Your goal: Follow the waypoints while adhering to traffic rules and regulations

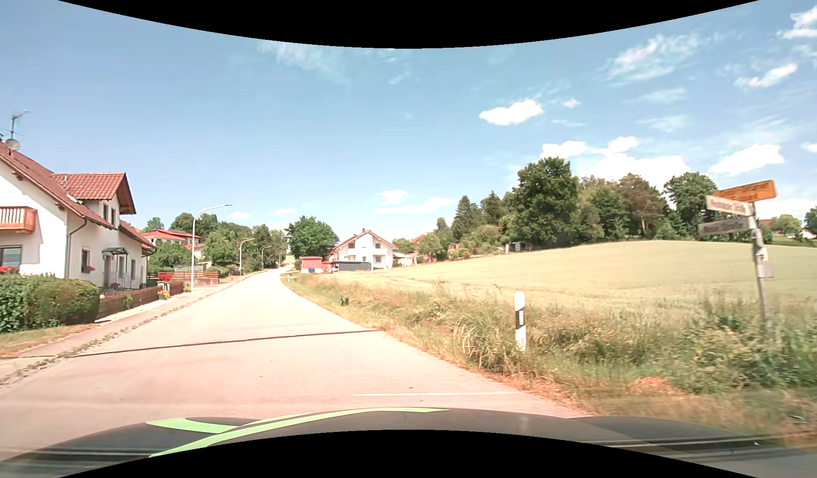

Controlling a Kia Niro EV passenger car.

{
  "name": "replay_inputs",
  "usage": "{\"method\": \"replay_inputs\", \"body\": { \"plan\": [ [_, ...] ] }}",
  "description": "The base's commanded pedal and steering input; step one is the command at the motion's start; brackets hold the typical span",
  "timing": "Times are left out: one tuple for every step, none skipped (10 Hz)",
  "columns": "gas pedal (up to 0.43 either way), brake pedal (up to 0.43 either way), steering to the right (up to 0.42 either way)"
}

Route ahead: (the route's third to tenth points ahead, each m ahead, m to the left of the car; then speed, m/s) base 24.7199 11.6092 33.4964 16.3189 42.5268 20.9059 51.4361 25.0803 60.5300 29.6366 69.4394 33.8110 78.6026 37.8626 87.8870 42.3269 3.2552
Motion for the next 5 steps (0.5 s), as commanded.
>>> {"method": "replay_inputs", "body": {
  "plan": [
    [0.228, 0.000, -0.424],
    [0.240, 0.000, -0.400],
    [0.240, 0.000, -0.376],
    [0.240, 0.000, -0.361],
    [0.240, 0.000, -0.345]
  ]
}}
